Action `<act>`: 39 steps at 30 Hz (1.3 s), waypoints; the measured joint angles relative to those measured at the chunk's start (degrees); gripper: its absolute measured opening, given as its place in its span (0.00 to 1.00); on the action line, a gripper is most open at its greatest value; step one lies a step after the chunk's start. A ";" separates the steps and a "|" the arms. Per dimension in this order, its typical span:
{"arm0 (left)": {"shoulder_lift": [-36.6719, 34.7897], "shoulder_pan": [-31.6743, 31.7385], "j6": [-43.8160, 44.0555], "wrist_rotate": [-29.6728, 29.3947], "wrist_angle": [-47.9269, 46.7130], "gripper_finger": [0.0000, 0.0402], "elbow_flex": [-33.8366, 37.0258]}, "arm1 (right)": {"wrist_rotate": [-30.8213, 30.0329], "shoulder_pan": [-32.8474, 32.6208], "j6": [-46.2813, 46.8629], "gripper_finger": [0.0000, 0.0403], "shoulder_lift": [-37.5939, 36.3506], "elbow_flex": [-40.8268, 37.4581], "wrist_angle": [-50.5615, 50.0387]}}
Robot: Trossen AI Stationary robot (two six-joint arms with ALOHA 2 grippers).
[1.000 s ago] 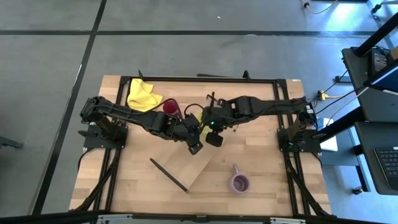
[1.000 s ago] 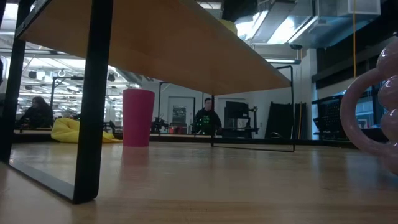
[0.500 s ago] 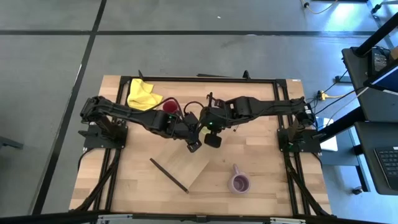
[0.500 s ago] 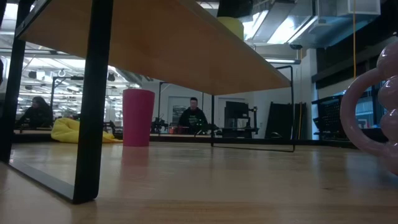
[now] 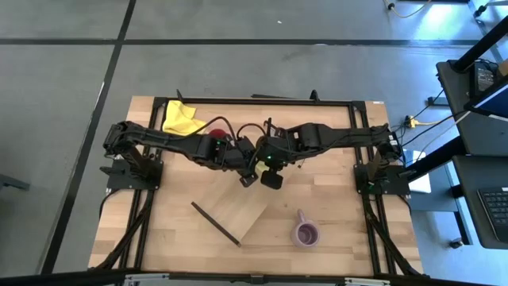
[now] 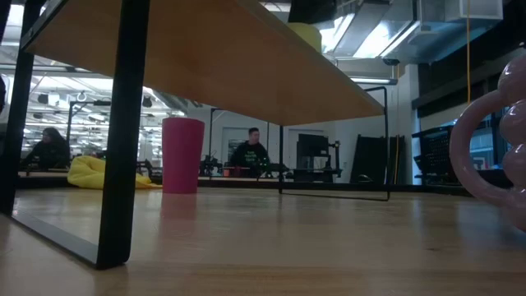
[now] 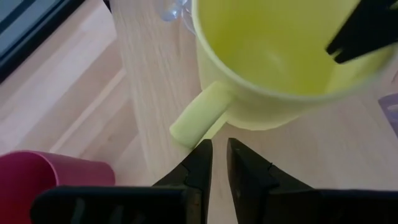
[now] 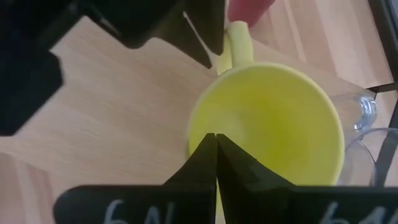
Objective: Stack small to large cups/mugs on shelf
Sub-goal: Put the yellow mug on the shelf
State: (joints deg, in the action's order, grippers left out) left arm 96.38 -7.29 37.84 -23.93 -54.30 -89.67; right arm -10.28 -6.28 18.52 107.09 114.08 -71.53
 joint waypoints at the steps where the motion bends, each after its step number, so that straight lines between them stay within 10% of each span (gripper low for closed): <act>1: 0.00 0.20 -0.46 -0.02 0.00 0.11 0.00 | 0.02 0.00 0.47 0.01 0.00 0.00 0.00; 39: -0.35 -1.48 -11.28 -3.10 -0.03 0.11 -0.07 | -0.17 -2.45 -2.76 0.03 -2.36 0.02 2.68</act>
State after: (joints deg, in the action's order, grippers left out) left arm 96.03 -8.77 26.56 -27.03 -54.33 -89.73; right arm -10.45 -8.74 15.76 104.73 114.10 -68.84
